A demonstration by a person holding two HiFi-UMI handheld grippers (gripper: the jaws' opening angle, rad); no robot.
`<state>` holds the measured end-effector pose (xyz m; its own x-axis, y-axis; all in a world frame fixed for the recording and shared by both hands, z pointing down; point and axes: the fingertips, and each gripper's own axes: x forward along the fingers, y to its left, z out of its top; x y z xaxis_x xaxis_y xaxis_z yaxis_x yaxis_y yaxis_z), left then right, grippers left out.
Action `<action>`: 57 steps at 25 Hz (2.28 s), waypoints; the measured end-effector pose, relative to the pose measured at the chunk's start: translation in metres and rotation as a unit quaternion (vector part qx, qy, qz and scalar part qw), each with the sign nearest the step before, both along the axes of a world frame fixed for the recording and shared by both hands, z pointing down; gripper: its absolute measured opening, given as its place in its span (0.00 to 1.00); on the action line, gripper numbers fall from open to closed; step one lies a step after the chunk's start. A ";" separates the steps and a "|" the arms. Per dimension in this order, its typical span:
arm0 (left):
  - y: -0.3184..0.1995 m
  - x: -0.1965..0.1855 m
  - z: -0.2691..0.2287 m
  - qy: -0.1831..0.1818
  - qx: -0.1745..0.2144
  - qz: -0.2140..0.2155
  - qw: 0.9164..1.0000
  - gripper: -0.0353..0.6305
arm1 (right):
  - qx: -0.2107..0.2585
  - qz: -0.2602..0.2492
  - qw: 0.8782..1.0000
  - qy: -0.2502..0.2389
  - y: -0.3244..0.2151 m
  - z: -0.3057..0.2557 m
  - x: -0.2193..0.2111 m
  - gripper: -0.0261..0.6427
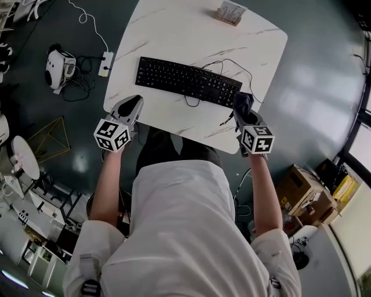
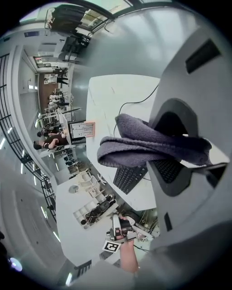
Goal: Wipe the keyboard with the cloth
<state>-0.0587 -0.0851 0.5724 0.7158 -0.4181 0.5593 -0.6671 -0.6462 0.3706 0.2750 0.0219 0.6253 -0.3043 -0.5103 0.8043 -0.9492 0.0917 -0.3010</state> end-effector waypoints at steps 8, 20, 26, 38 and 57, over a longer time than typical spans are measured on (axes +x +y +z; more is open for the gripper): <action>-0.022 -0.021 0.054 -0.022 -0.047 0.037 0.998 0.22 | -0.049 -0.006 0.995 0.089 -0.027 0.034 0.018 0.22; -0.052 -0.036 0.118 -0.039 -0.098 0.055 0.993 0.31 | -0.096 -0.129 0.973 0.165 -0.074 0.078 0.031 0.22; -0.048 -0.036 0.131 -0.047 -0.112 0.057 0.991 0.31 | -0.107 -0.145 0.968 0.173 -0.058 0.083 0.012 0.22; -0.082 -0.026 0.136 -0.041 -0.089 0.017 0.995 0.35 | -0.083 -0.257 0.931 0.247 -0.017 0.089 -0.016 0.22; -0.098 -0.020 0.158 -0.099 -0.113 0.037 0.988 0.34 | -0.069 -0.326 0.898 0.288 -0.008 0.090 -0.044 0.22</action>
